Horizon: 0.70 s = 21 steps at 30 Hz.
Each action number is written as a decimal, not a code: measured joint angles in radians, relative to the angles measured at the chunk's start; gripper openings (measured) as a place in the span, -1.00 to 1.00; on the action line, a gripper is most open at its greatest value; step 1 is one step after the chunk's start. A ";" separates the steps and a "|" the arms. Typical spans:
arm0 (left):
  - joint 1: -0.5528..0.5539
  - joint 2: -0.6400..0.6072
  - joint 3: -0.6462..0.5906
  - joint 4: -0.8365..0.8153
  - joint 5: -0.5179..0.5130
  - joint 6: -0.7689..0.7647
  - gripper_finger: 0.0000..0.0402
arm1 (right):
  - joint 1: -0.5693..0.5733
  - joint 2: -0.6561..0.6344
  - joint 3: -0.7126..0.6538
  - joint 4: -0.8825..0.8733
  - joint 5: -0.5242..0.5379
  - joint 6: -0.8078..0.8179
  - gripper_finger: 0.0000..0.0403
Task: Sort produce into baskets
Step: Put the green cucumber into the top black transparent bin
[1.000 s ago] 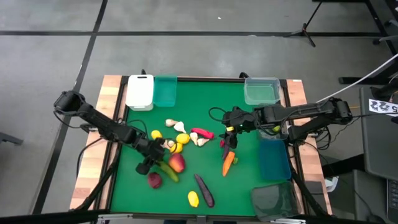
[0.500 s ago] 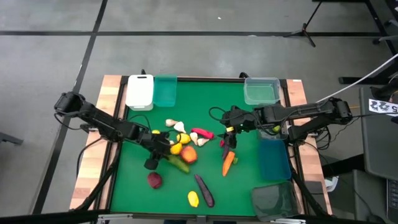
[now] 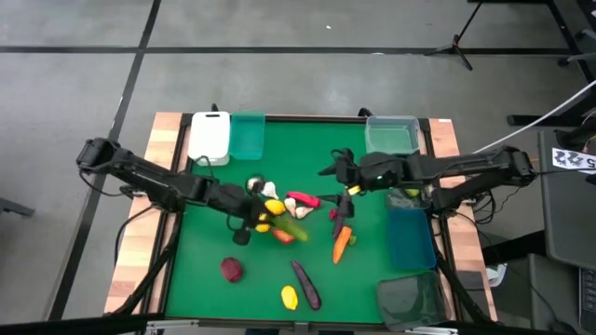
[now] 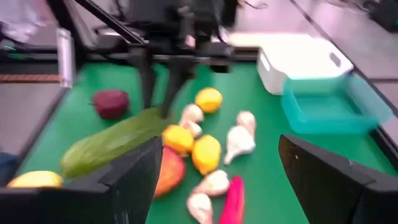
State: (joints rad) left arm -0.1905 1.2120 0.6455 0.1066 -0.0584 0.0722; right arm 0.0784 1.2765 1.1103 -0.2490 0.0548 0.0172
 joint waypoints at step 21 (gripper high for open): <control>0.134 -0.032 -0.001 0.651 -0.002 0.094 -0.60 | 0.000 -0.192 -0.341 0.665 0.039 -0.240 0.58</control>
State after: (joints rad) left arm -0.0570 1.1798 0.6448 0.7578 -0.0602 0.1666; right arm 0.0784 1.0841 0.7688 0.4164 0.0940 -0.2227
